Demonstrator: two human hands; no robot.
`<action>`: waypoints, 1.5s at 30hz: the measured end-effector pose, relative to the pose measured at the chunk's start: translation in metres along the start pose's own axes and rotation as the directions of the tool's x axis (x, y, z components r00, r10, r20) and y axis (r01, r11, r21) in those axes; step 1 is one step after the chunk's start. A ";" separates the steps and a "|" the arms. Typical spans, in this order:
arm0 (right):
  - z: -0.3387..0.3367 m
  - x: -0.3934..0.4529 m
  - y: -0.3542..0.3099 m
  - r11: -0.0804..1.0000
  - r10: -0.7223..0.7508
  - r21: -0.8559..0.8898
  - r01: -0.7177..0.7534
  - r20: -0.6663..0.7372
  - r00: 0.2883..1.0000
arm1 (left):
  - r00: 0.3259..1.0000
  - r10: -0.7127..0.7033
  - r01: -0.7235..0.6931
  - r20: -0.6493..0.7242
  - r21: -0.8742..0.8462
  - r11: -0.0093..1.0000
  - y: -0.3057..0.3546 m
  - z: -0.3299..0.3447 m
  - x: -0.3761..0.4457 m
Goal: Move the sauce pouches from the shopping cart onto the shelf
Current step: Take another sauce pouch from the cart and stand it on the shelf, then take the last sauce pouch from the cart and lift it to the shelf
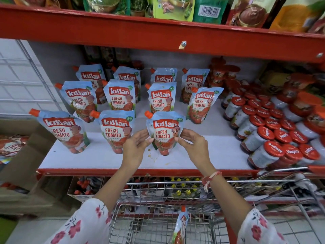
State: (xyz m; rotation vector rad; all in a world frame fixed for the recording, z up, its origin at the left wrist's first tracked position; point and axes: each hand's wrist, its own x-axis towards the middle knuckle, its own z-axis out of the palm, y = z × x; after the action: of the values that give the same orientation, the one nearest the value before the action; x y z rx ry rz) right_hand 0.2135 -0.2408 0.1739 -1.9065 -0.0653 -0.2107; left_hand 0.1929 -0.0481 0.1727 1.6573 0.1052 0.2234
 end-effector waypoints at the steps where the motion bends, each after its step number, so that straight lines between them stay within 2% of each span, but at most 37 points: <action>1: 0.000 -0.006 0.002 1.000 0.011 -0.004 -0.011 -0.032 0.999 | 1.000 -0.020 0.020 -0.014 -0.005 1.000 -0.003 -0.002 -0.003; 4: -0.002 -0.032 0.004 1.000 0.020 0.013 -0.019 -0.085 0.996 | 0.997 -0.024 0.027 -0.079 0.029 0.999 -0.008 -0.005 -0.022; 8: -0.005 -0.080 0.006 0.997 0.030 0.080 -0.020 -0.125 0.992 | 0.987 0.059 -0.044 -0.150 0.098 0.994 -0.007 -0.002 -0.064; 11: -0.005 -0.117 0.024 0.998 0.029 0.053 -0.022 -0.139 0.990 | 0.989 0.088 -0.070 -0.122 0.144 0.987 -0.016 0.005 -0.098; 14: -0.004 -0.150 0.061 0.994 0.105 0.026 -0.102 -0.177 0.979 | 0.996 0.088 -0.077 -0.034 0.242 0.967 -0.046 0.014 -0.131; 18: -0.003 -0.191 0.126 0.947 0.274 -0.130 -0.293 -0.147 0.950 | 0.987 -0.138 0.105 0.078 0.330 0.938 -0.115 0.029 -0.169; 22: -0.003 -0.217 0.187 0.841 0.503 -0.187 -0.507 -0.072 0.861 | 0.895 -0.421 0.330 0.150 0.412 0.849 -0.175 0.052 -0.181; 24: -0.004 -0.222 0.211 0.775 0.605 -0.182 -0.606 -0.066 0.794 | 0.858 -0.492 0.379 0.147 0.467 0.799 -0.197 0.067 -0.178; 28: 0.000 -0.228 0.253 0.683 0.718 -0.180 -0.708 -0.015 0.696 | 0.806 -0.567 0.364 0.170 0.613 0.701 -0.231 0.097 -0.169; 30: 0.005 -0.228 0.266 0.653 0.737 -0.221 -0.725 -0.034 0.675 | 0.772 -0.604 0.346 0.199 0.666 0.661 -0.243 0.110 -0.166; 32: 0.008 -0.227 0.274 0.596 0.785 -0.201 -0.777 -0.056 0.617 | 0.746 -0.636 0.350 0.198 0.696 0.627 -0.251 0.118 -0.166; 34: 0.010 -0.228 0.280 0.527 0.840 -0.162 -0.834 -0.048 0.540 | 0.740 -0.648 0.365 0.182 0.699 0.614 -0.257 0.123 -0.167; 36: 0.013 -0.232 0.284 0.495 0.863 -0.128 -0.860 -0.045 0.503 | 0.740 -0.655 0.386 0.156 0.699 0.603 -0.257 0.123 -0.167; 42: 0.017 -0.240 0.285 0.453 0.891 -0.066 -0.889 0.014 0.453 | 0.727 -0.678 0.481 0.110 0.623 0.617 -0.252 0.102 -0.178; 45: 0.012 -0.235 0.263 0.537 0.820 -0.019 -0.843 0.245 0.517 | 0.707 -0.694 0.546 0.139 0.518 0.659 -0.245 0.081 -0.185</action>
State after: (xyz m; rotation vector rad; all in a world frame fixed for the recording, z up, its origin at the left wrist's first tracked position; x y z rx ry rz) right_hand 0.0228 -0.3056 -0.1156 -1.6395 0.6906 0.6772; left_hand 0.0454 -0.1399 -0.0929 1.9789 0.5095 -0.6701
